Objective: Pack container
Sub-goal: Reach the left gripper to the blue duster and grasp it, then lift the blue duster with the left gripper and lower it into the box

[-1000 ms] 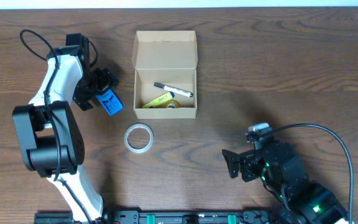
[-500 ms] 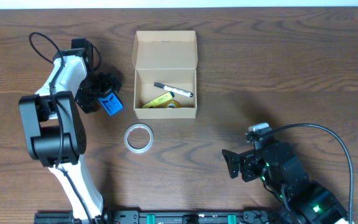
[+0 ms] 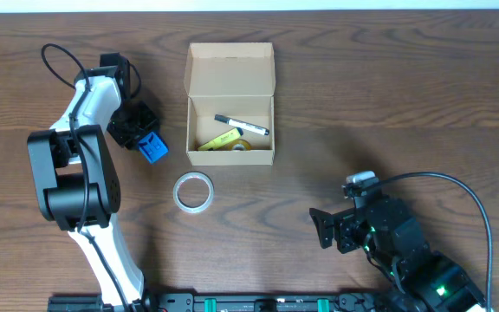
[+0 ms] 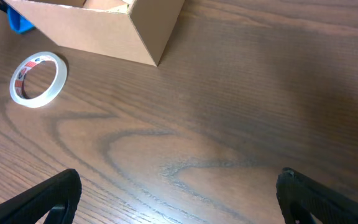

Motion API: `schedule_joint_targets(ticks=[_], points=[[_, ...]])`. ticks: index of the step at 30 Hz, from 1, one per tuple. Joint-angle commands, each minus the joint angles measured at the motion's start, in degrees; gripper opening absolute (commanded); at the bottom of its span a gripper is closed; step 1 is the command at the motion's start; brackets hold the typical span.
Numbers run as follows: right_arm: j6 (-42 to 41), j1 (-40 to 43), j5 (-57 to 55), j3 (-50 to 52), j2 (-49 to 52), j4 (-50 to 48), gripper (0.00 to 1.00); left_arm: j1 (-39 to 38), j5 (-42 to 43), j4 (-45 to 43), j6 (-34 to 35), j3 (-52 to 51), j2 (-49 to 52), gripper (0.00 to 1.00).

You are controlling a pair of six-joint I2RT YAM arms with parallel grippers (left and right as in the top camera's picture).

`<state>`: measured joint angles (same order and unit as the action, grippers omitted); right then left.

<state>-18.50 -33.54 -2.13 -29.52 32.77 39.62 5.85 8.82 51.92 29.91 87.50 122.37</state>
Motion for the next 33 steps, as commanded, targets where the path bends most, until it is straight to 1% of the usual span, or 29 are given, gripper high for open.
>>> schedule_joint_targets(ticks=[1,4,7,13,17,22,24,29,31,33], points=[[-0.74,0.52,-0.42,-0.13,-0.13,0.04,0.99,0.31,0.22,2.51,-0.22,2.78,0.07,0.17],[-0.74,0.52,-0.42,-0.13,-0.13,0.04,0.99,0.31,0.24,5.77,-0.81,5.77,-1.03,0.17],[-0.74,0.52,-0.42,-0.13,-0.13,0.04,0.99,0.31,0.5,10.73,-2.8,10.4,-2.27,0.18],[-0.74,0.52,-0.42,-0.13,-0.13,0.04,0.99,-0.22,4.59,20.28,-7.93,18.58,-6.54,0.23],[-0.76,0.52,-0.42,-0.13,-0.13,0.07,0.99,-1.29,8.96,22.8,-10.6,20.5,-10.47,0.24],[-0.74,0.52,-0.44,-0.13,-0.13,0.07,0.99,-3.91,15.1,22.58,-15.28,20.68,-16.09,0.26],[-0.74,0.52,-0.42,-0.13,-0.13,0.04,0.99,-5.77,17.03,22.34,-19.45,20.68,-18.01,0.27],[-0.74,0.52,-0.44,-0.13,-0.13,0.07,0.99,-10.99,17.88,22.67,-34.95,20.68,-19.78,0.32],[-0.74,0.52,-0.44,-0.13,-0.13,0.04,0.99,-13.2,16.28,23.45,-42.03,20.68,-19.67,0.34],[-0.74,0.52,-0.42,-0.13,-0.13,0.04,0.99,-15.72,12.46,24.35,-47.63,20.65,-19.43,0.34]])
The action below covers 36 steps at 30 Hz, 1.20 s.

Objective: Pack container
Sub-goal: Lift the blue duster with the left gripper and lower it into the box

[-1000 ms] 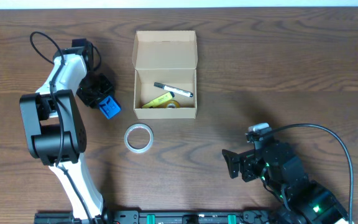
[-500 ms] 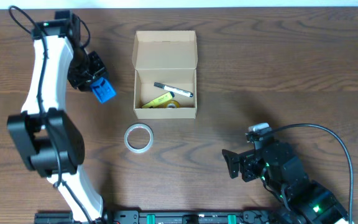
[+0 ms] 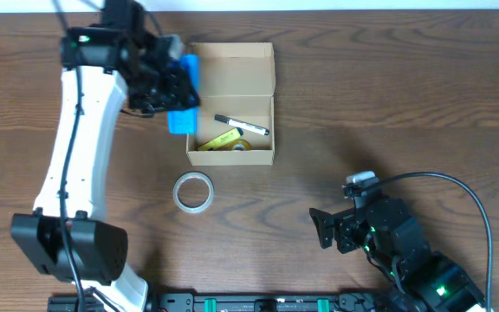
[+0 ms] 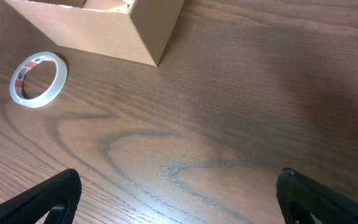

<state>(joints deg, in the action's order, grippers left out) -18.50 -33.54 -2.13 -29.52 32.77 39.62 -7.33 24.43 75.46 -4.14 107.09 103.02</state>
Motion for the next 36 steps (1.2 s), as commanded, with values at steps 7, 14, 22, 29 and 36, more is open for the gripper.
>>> schedule_joint_targets(ticks=[7,14,22,29,36], points=[[-0.74,0.52,-0.42,-0.13,-0.13,0.04,0.99,-7.96,-8.68,0.15,-21.2,1.07,1.86,0.39],[-0.74,0.52,-0.42,-0.13,-0.13,0.04,0.99,-10.69,-13.6,-5.97,-21.51,1.05,6.45,0.42],[-0.74,0.52,-0.42,-0.13,-0.13,0.04,0.99,-11.87,-14.12,-8.41,-24.02,1.05,11.28,0.4],[-0.74,0.52,-0.42,-0.13,-0.13,0.07,0.99,-14.05,-13.97,-9.73,-24.2,1.05,13.55,0.41],[-0.74,0.52,-0.42,-0.13,-0.13,0.07,0.99,-15.21,-14.36,-9.49,-24.2,1.01,16.76,0.41]])
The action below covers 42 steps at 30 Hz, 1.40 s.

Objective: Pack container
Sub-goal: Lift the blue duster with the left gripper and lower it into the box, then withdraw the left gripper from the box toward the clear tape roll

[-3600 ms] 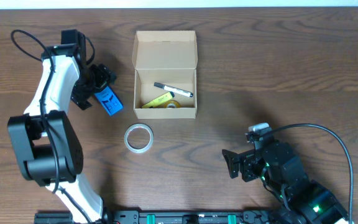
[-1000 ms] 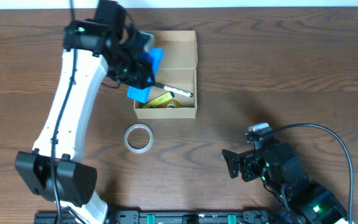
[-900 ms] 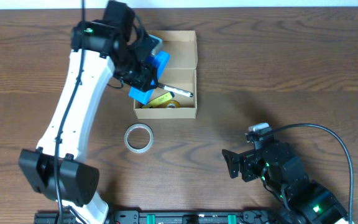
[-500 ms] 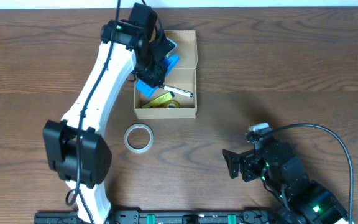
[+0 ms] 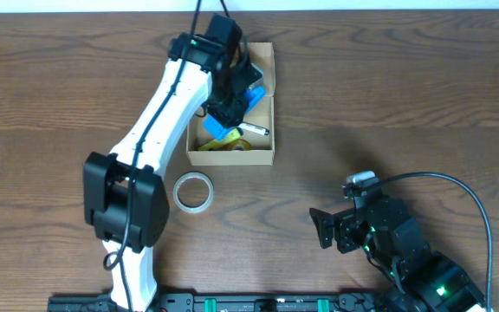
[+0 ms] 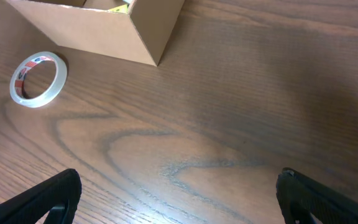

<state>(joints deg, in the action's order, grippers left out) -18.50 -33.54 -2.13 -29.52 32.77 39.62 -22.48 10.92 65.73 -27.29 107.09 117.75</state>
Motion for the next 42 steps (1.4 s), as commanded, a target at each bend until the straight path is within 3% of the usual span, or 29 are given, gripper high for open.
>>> schedule_joint_targets(ticks=[1,10,14,20,24,35,42], points=[[-0.74,0.52,-0.44,-0.13,-0.13,0.04,0.99,-0.07,-0.94,0.44,-1.05,1.01,2.84,0.41],[-0.74,0.52,-0.44,-0.13,-0.13,0.04,0.99,-0.04,-2.6,1.05,-1.03,1.01,6.29,0.45],[-0.74,0.52,-0.42,-0.13,-0.13,0.04,0.99,-0.04,-3.13,0.76,-1.03,1.01,6.32,0.66],[-0.74,0.52,-0.44,-0.13,-0.13,0.07,0.99,-0.04,-5.53,0.26,-0.98,1.03,6.25,0.8],[-0.74,0.52,-0.44,-0.13,-0.13,0.04,0.99,-0.04,-5.62,0.17,-0.87,1.09,6.19,0.97],[-0.74,0.52,-0.44,-0.13,-0.13,0.04,0.99,1.01,-10.03,-0.46,9.88,2.97,-2.51,0.95],[-0.76,0.52,-0.42,-0.13,-0.13,0.04,0.99,4.92,-9.64,8.09,17.86,2.93,-15.21,0.95]])
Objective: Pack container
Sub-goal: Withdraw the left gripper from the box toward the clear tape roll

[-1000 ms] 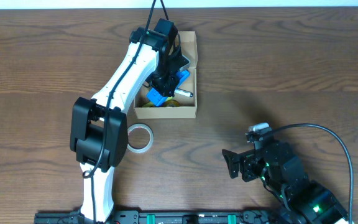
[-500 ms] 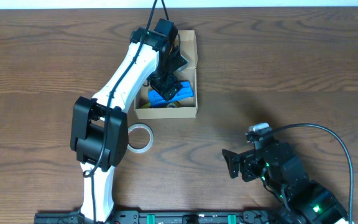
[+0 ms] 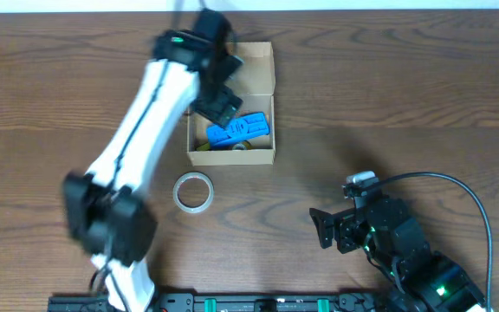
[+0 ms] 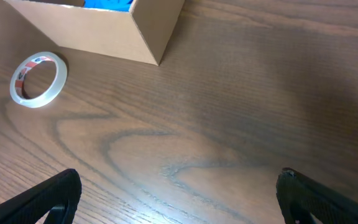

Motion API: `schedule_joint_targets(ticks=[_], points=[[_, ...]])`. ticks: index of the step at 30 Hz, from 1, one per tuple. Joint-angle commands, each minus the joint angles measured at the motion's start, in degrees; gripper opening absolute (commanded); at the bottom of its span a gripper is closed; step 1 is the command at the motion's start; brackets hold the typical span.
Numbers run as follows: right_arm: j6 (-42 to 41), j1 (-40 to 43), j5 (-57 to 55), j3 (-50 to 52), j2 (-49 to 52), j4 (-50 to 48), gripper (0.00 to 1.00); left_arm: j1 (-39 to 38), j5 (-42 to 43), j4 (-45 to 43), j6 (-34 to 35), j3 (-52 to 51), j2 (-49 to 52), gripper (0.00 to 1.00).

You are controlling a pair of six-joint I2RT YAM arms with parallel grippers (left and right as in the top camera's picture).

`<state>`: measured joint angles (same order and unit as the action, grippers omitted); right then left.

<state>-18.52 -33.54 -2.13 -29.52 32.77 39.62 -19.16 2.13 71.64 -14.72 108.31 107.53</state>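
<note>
An open cardboard box stands at the table's far middle, its near corner also in the right wrist view. A blue plastic object lies flat inside it, its top edge just showing. My left gripper, motion-blurred, hangs over the box's left half, apart from the blue object and holding nothing. A clear tape roll lies on the table in front of the box. Far from both, my right gripper rests open and empty near the front right.
A yellow item and a small roll peek out under the blue object in the box. The box's flap stands up at its far side. The left arm stretches diagonally across the table's left.
The blue object, then tilted in my left gripper inside the box, now lies flat in the box. The left gripper has let go and drawn back up-left. The right arm has not moved.
My left gripper was at the blue object on the table left of the box. Then it held it raised beside the box's left wall, then down inside the box. Now the object rests in the box, free of the gripper. The right gripper stayed open and still.
</note>
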Motion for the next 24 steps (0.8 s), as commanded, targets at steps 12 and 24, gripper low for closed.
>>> schedule_joint_targets(ticks=[12,24], points=[[-0.72,0.52,-0.42,-0.13,-0.13,0.04,0.99,4.15,-1.55,14.45,17.64,-1.31,-13.05,0.96],[-0.72,0.52,-0.42,-0.13,-0.13,0.04,0.99,4.15,-5.27,9.33,28.09,-22.67,-26.43,0.95]])
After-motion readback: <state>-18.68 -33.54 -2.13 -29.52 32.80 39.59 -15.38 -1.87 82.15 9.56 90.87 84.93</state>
